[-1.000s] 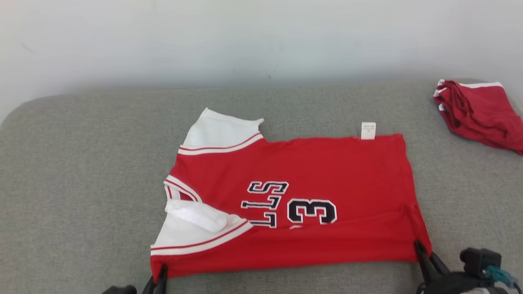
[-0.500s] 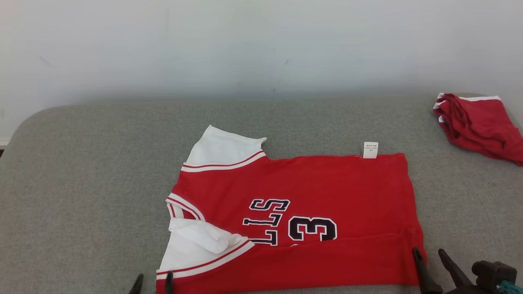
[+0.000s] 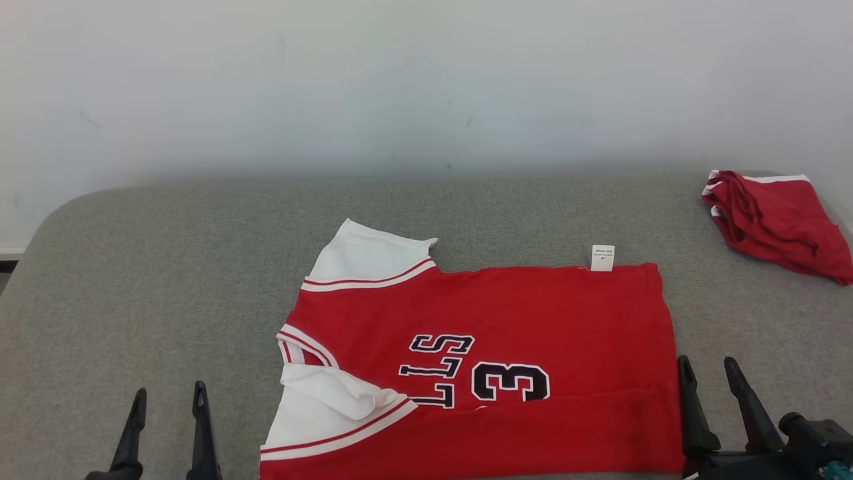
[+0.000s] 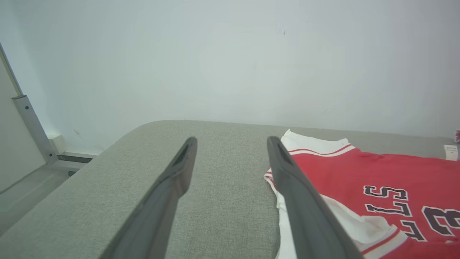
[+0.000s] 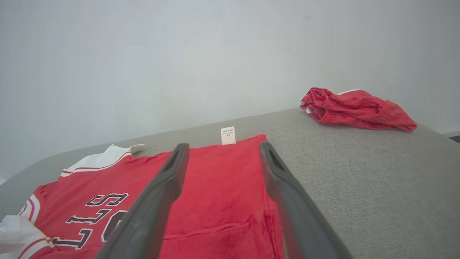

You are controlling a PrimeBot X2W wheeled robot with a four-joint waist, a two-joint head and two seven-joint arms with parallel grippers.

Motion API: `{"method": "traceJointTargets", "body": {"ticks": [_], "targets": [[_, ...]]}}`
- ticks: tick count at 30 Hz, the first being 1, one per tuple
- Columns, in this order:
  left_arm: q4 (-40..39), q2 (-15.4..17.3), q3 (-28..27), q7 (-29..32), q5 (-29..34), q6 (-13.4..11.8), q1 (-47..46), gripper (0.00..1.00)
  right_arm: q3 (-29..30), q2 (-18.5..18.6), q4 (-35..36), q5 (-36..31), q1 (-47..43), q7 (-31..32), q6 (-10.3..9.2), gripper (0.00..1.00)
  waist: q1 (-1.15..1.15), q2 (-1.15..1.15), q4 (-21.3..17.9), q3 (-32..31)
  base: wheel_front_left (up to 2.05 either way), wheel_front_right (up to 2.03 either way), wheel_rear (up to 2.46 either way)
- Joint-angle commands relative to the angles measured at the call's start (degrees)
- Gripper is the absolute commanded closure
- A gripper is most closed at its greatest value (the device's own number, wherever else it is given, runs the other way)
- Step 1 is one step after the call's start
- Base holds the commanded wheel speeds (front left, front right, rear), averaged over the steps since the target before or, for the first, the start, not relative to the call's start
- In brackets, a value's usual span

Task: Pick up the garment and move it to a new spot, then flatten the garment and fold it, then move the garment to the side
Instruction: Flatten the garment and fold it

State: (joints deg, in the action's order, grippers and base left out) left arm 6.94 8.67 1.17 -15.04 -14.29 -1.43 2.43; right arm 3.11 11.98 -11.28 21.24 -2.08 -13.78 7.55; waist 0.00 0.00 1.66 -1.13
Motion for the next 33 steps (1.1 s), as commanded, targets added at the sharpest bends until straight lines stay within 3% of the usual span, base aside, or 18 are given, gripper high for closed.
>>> {"method": "traceJointTargets", "body": {"ticks": [1, 9, 20, 26, 33], "targets": [[-0.8, 0.2, -0.4, -0.2, 1.6, 0.3, 1.0, 0.0, -0.1, -0.8, 0.5, -0.9, 0.2, -0.6, -0.16, 0.0, 0.0, 0.0, 0.0, -0.1, 0.0, 0.0, 0.0], [-1.1, 0.7, 0.0, -0.2, 7.5, 2.8, 2.7, 0.0, -1.9, -3.0, 1.4, -4.0, -1.0, -1.4, -0.16, 0.0, 0.0, 0.0, -0.2, 0.0, 0.0, 0.0, 0.0], [1.9, -0.7, -3.0, -0.2, 7.1, 5.5, 3.1, 0.0, -2.5, -4.2, -0.9, -6.6, -0.6, -1.4, -0.16, 0.0, 0.0, 0.0, -1.6, 1.2, 0.0, 0.0, 0.0], [3.3, 1.4, -3.7, -0.2, 7.1, 7.0, -3.9, 0.0, -2.4, -1.2, -7.0, -5.2, 7.3, -1.3, -0.16, 0.0, 0.0, 0.0, -4.2, 4.3, 0.0, 0.0, 0.0], [8.5, 6.3, -0.5, 1.4, 4.8, 8.6, -20.9, 0.0, -4.8, 2.2, -14.6, -3.0, 21.8, -0.9, -0.16, 0.0, 0.0, 0.0, -7.4, 11.2, 0.0, 0.0, 0.0]]}}
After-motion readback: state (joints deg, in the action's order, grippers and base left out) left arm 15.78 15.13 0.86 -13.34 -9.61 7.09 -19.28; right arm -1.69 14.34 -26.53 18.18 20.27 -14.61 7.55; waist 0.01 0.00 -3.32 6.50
